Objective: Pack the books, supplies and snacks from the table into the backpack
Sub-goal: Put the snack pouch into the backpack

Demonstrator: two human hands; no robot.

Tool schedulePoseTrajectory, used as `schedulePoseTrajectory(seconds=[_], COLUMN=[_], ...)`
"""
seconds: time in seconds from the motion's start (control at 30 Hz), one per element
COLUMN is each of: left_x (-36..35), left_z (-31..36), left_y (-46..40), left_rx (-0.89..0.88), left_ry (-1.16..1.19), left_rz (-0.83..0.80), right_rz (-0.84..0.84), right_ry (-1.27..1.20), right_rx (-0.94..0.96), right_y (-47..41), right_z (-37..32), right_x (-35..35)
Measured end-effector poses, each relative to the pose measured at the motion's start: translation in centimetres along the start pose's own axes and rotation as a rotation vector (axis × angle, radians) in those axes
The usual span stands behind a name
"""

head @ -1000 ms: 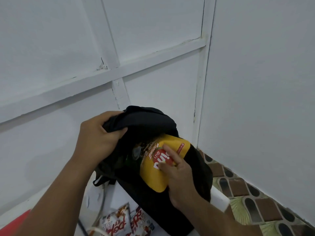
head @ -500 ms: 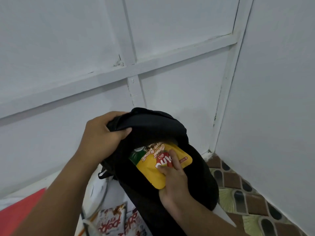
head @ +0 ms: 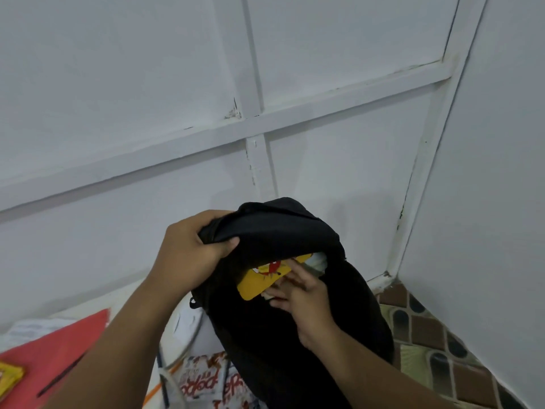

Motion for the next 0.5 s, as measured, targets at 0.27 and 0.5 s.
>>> schedulePoseTrajectory(seconds=[0.27,0.5], left_x=[-2.8,-7.2], left_z=[-2.6,-6.5], left_y=[3.0,8.7], left_rx=[0.059,0.256], left_ry=[-0.01,-0.112], left_rz=[-0.014,-0.205], right_rz=[0.201,0.066], right_ry=[0.294,0.793], right_rx=[0.207,0.83], right_y=[3.7,4.8], right_z=[-1.4,-2.0], right_x=[1.6,2.3])
Point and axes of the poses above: each hand's wrist, its own y-axis away from the middle knuckle, its own x-axis out of the back of the hand, z = x × y, the point moved 1 cm from there along -y, towards the middle knuckle, and after that the axes turned 5 degrees about -x, right-handed, at the moved point
